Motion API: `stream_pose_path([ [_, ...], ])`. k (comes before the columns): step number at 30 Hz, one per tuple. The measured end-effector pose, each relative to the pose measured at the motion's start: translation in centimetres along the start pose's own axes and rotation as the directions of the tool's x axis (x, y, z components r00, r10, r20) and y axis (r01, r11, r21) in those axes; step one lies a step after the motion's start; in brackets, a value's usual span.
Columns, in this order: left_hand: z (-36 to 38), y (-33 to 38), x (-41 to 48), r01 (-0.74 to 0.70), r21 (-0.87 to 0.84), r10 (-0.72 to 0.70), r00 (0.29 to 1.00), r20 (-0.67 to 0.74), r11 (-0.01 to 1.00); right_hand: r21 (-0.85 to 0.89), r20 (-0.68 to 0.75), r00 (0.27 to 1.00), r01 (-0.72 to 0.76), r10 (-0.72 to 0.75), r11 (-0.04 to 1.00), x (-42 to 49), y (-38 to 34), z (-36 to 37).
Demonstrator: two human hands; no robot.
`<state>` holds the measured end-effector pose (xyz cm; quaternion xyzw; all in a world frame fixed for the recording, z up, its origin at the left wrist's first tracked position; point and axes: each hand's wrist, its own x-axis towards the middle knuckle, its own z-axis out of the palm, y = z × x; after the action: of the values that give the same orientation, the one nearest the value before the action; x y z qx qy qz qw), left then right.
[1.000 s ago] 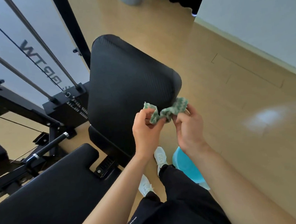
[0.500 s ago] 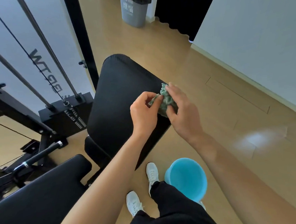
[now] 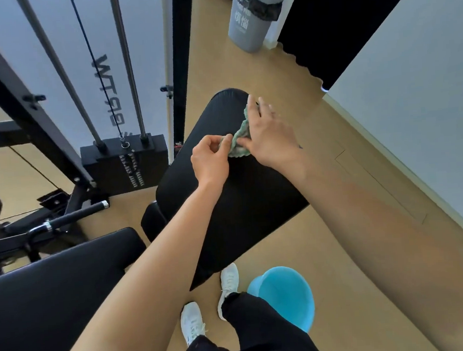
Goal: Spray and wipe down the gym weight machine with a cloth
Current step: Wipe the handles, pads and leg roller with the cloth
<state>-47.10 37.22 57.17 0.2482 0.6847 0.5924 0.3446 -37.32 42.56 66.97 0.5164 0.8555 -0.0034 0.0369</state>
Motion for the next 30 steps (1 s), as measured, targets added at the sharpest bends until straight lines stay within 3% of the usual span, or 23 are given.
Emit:
stream_pose_path([
  [6, -0.6, -0.9, 2.5, 0.075, -0.085, -0.085, 0.99, -0.115, 0.994, -0.282, 0.014, 0.996, 0.086, -0.086, 0.955, 4.4, -2.8, 0.6],
  [11, -2.2, -2.9, 3.9, 0.162, -0.078, -0.175, 0.965, -0.194, 0.984, -0.582, 0.111, 0.951, 0.298, -0.289, 0.756, 7.5, -5.7, 2.1],
  [16, -5.3, -9.5, 3.2, 0.385, -0.175, -0.42, 0.87, -0.258, 0.906, -0.476, 0.321, 0.836, 0.548, -0.445, 0.688, 8.5, -10.8, 7.9],
  [19, -6.6, -12.9, 2.0, 0.463, -0.235, -0.515, 0.813, -0.272, 0.854, -0.414, 0.351, 0.765, 0.644, -0.54, 0.644, 8.4, -12.9, 11.3],
  [23, -7.9, -16.7, 0.2, 0.521, -0.299, -0.599, 0.719, -0.352, 0.8, -0.42, 0.373, 0.731, 0.683, -0.572, 0.598, 7.5, -14.9, 14.5],
  [26, -8.1, -19.0, -1.0, 0.546, -0.363, -0.655, 0.651, -0.385, 0.756, -0.418, 0.434, 0.66, 0.75, -0.613, 0.513, 6.8, -16.3, 17.6],
  [30, -8.1, -20.6, -2.7, 0.477, -0.383, -0.611, 0.64, -0.465, 0.791, -0.448, 0.562, 0.587, 0.808, -0.583, 0.382, 6.2, -18.4, 21.1],
])
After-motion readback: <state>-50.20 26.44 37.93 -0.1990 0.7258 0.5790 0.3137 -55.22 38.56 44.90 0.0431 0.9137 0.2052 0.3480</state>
